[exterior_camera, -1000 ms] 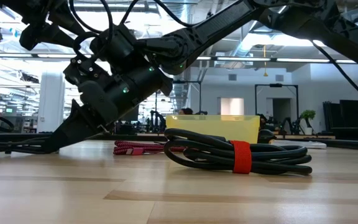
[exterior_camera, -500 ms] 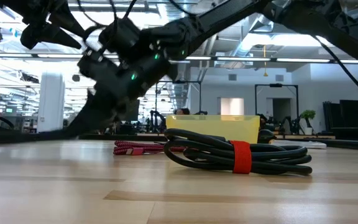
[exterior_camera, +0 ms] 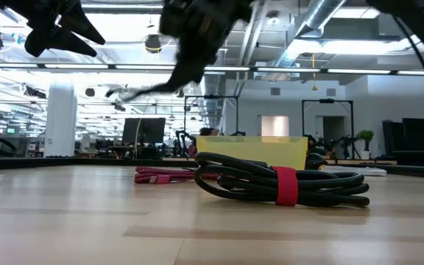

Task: Pick and place USB-C Cables
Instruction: Put the left black charger cable into the yellow bin

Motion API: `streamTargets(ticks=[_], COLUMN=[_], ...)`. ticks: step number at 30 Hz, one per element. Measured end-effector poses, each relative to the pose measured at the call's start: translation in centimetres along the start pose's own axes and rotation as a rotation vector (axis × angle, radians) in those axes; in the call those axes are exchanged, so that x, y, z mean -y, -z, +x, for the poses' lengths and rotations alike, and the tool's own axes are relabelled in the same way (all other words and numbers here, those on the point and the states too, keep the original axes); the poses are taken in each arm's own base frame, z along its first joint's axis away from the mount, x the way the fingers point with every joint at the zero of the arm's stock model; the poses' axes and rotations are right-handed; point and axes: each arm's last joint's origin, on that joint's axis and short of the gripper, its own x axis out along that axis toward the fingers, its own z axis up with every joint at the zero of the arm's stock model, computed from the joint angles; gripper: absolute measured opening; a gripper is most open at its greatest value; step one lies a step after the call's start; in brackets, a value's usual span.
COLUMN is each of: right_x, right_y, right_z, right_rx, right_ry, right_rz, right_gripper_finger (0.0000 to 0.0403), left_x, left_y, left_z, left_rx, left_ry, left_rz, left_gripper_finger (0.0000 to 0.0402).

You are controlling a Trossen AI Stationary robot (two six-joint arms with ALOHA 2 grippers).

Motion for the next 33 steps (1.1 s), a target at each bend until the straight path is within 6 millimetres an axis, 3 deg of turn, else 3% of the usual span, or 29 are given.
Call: streamTargets(ticks=[5,8,11,15,20,25,29,33], right_x=[-1.7,-2.7,-3.7,-5.6,-8.0,-9.7,-10.3,-10.7], right_y=[0.4,1.7,4.0,8.5,14.9,20.3,23.1,24.7], right_z=[-7.0,-10.4,-13.1,-15.7,-16.2,-14.1,-12.2,-11.0], right_rx=[-0.016,-0.026,-0.010,0.046,0.286,0.742,1.064,1.223], right_ry=[0.030,0.064,0.084,0.149,0.231,0.295,0.260,0.220], right_rz=[0.005,0.023,0.071,0.160,0.235,0.250,0.239,0.220], right_gripper_finger=[0.0025,0.0026,0.0035,0.0038,0.0037,0.0045,0.0044,0.0046], left_x=[-0.1,-0.1,-0.1,-0.1,0.5,2.6,4.9,7.4], left_y=[-0.2,-0.3,-0.3,-0.2,-0.4,-0.9,-1.1,-1.2], left_z=[0.0,0.0,0.0,0.0,0.2,0.8,1.5,2.7], left_rx=[0.047,0.082,0.086,0.078,0.104,0.154,0.193,0.240], left_ry=[-0.031,-0.056,-0.059,-0.053,-0.039,0.012,0.075,0.240], left_rz=[0.004,0.003,0.001,0.000,-0.028,0.019,0.109,0.205], left_gripper_finger=[0.0167,0.0167,0.0167,0.0167,0.0167,0.0167,0.0167,0.0167])
